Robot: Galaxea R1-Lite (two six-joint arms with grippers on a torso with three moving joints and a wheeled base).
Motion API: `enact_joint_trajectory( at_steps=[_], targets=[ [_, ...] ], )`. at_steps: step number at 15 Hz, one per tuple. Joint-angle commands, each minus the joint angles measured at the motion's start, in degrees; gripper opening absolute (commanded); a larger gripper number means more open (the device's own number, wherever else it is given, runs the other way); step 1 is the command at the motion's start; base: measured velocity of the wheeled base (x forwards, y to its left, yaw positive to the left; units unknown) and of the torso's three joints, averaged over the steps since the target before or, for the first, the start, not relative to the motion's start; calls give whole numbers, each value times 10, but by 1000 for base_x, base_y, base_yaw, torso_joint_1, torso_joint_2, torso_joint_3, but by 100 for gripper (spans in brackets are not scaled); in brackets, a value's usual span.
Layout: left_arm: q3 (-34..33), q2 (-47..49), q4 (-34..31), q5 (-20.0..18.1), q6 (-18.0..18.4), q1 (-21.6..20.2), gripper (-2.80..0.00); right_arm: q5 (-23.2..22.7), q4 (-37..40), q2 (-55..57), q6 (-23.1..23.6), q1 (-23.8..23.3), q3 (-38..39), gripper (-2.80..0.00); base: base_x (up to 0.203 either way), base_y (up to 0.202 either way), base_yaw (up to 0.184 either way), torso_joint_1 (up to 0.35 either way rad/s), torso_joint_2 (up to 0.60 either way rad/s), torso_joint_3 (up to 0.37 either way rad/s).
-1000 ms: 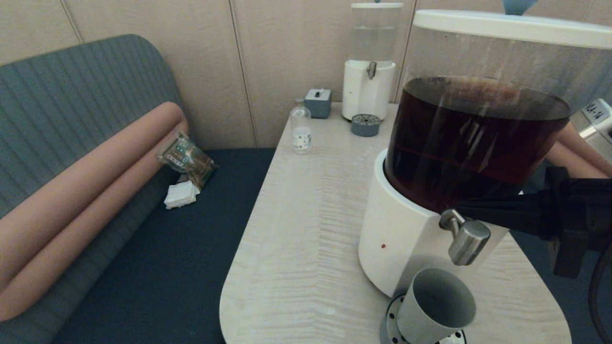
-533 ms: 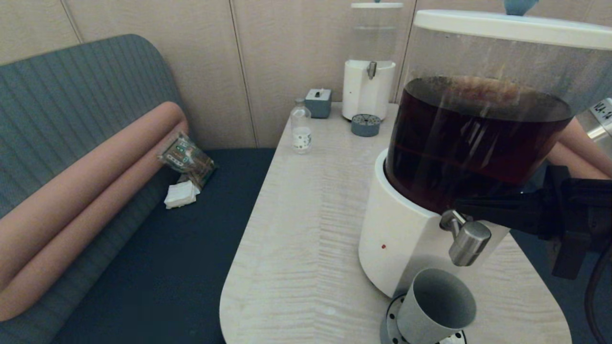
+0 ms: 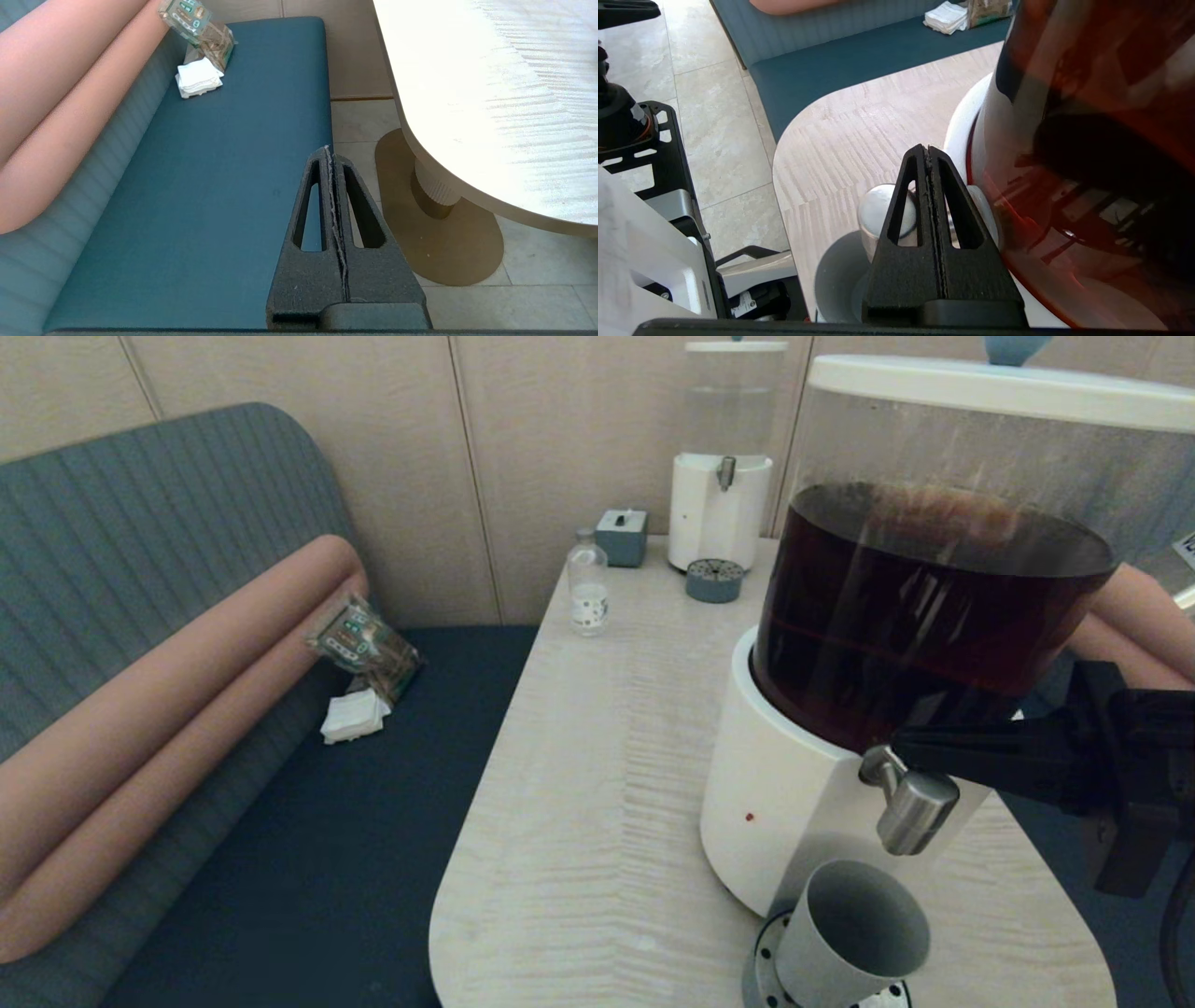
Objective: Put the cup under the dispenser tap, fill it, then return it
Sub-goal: Turn on the faucet
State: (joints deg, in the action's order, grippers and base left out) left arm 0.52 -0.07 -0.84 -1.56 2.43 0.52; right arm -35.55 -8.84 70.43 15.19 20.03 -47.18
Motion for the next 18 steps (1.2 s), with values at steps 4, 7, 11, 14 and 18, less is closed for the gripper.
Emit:
enact_joint_trajectory(
  at_steps=[4, 7, 11, 14, 18],
  targets=[
    [0, 1, 0, 0, 0, 0, -280, -3, -2, -12, 1, 9, 1, -280, 0, 0, 0, 0, 0, 0],
    [0, 1, 0, 0, 0, 0, -280, -1, -2, -21, 3, 5, 2, -280, 0, 0, 0, 0, 0, 0],
    [0, 1, 0, 0, 0, 0, -280, 76, 5, -53, 5, 7, 20, -280, 0, 0, 0, 0, 0, 0],
    [0, 1, 0, 0, 0, 0, -280, 155, 9, -86, 1, 6, 24, -280, 0, 0, 0, 0, 0, 0],
    [0, 1, 0, 0, 0, 0, -280, 259, 51, -99, -14, 6, 16, -280, 0, 0, 0, 0, 0, 0]
  ],
)
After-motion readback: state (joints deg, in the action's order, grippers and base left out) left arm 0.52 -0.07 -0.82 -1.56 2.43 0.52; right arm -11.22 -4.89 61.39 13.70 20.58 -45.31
